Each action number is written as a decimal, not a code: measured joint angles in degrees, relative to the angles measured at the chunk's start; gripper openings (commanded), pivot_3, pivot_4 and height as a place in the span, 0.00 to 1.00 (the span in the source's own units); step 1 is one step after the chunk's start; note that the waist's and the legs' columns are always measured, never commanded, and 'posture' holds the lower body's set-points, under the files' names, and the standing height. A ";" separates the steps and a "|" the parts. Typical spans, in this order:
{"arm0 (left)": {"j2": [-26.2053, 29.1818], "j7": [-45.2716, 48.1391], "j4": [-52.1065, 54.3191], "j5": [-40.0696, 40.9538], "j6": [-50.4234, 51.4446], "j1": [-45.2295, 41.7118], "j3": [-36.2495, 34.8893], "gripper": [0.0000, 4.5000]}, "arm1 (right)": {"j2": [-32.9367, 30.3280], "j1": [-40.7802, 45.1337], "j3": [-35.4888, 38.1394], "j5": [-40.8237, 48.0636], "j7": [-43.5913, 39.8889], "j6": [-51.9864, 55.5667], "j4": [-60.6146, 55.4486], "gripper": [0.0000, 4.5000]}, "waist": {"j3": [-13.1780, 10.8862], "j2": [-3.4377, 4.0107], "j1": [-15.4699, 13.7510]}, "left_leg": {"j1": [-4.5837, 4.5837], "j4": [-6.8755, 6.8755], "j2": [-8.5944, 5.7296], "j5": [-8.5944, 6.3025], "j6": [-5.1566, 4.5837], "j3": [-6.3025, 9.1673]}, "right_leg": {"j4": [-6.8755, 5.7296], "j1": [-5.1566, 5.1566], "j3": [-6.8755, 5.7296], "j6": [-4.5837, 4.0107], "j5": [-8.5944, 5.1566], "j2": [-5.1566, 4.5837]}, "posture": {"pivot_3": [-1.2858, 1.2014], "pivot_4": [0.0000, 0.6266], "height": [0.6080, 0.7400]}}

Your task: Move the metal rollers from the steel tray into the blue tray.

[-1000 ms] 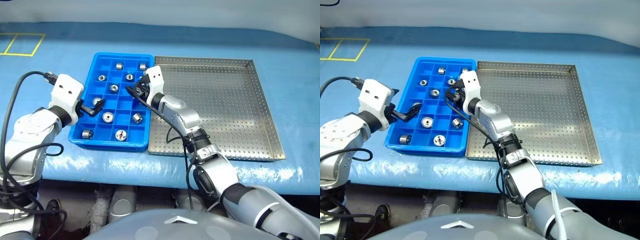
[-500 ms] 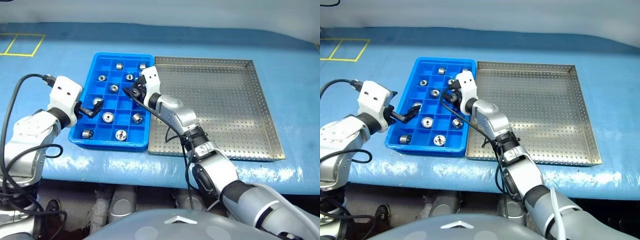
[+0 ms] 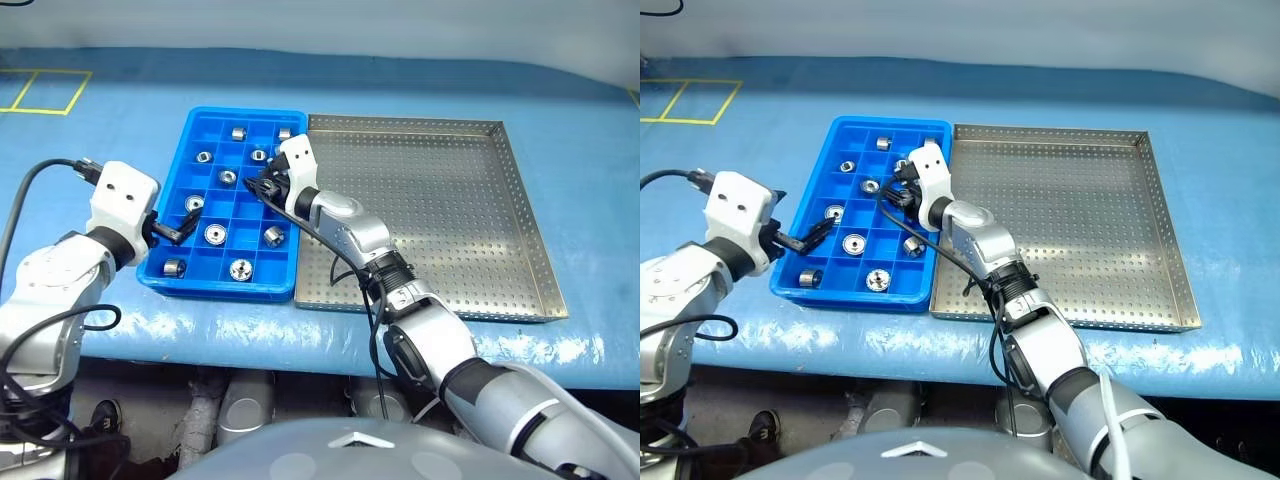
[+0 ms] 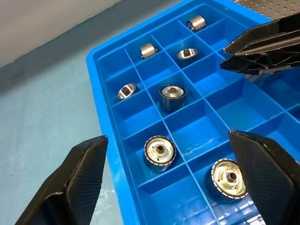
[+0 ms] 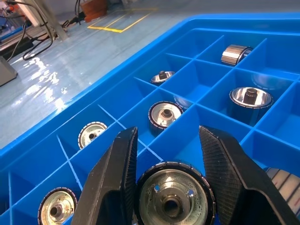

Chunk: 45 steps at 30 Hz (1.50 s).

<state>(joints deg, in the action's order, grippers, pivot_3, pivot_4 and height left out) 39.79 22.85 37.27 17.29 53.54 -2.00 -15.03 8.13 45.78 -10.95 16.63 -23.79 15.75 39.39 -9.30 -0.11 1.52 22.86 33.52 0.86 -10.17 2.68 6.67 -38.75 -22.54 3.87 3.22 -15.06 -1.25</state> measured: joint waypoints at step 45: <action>-12.59 -0.75 -1.79 4.03 -4.40 -4.63 3.54 1.00 | -2.00 -8.50 -4.42 2.58 1.65 1.75 -36.24 0.82 | 0.12 -0.25 -4.20 | 0.17 -0.32 0.12 -0.06 0.53 0.15 | 0.19 -0.08 -0.25 -0.44 -0.21 0.02 | 0.56 0.24 1.00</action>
<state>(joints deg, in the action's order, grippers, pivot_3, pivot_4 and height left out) 27.21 22.10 35.48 21.32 49.14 -6.63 -11.50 6.13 37.28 -15.37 19.21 -22.13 17.50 3.15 -9.18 -0.36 -2.68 23.03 33.20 0.98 -10.23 3.21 6.82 -38.56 -22.63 3.62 2.79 -15.26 -1.23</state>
